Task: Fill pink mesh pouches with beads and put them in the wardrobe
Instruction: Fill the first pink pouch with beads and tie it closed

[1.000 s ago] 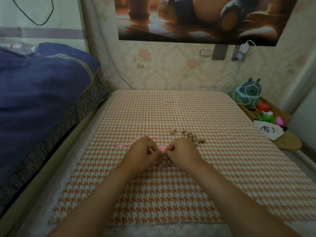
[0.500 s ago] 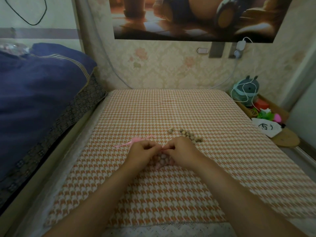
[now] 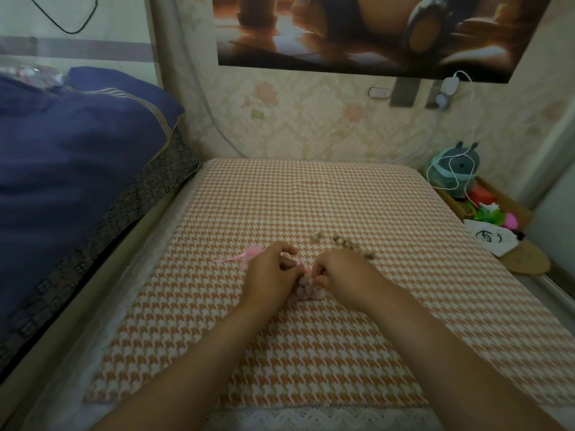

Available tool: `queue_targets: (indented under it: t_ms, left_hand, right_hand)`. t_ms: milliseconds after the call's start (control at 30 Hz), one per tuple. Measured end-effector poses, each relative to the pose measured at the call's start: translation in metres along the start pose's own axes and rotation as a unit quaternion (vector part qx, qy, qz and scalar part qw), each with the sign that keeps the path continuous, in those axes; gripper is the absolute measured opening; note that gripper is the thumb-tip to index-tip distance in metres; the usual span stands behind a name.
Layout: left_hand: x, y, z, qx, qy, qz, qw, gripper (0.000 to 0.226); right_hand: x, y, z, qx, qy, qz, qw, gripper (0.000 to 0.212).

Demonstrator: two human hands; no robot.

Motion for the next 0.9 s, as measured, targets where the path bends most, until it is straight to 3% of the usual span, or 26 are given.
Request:
queue_targets:
  t_ms: [233, 400, 533, 767, 900]
  left_hand:
    - [-0.014, 0.001, 0.0, 0.028, 0.079, -0.052, 0.995, 0.046]
    - [-0.017, 0.001, -0.002, 0.06, 0.125, -0.075, 0.987, 0.075]
    - [-0.014, 0.001, -0.004, 0.067, 0.136, -0.058, 0.987, 0.083]
    - [-0.002, 0.009, -0.005, 0.055, 0.069, 0.019, 0.996, 0.064]
    - [-0.005, 0.008, -0.001, 0.027, 0.074, -0.021, 0.997, 0.029]
  right_hand:
    - [0.013, -0.012, 0.0, -0.044, -0.121, 0.054, 0.99, 0.012]
    - [0.008, -0.008, -0.004, -0.058, -0.175, 0.0, 0.983, 0.008]
    - [0.005, -0.006, -0.009, -0.069, -0.189, -0.067, 0.977, 0.006]
    - [0.001, -0.007, -0.008, -0.107, -0.162, -0.074, 0.978, 0.012]
    - [-0.007, -0.004, -0.007, -0.114, -0.022, -0.241, 0.964, 0.01]
Point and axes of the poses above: each hand's wrist, its own z-axis away from the middle knuckle, its own y-axis out of the palm, x = y × z, the point moved 4 cm from there along -z, towards the middle knuckle, and after that the axes turned 9 degrees about -z, right-handed, at the moved point
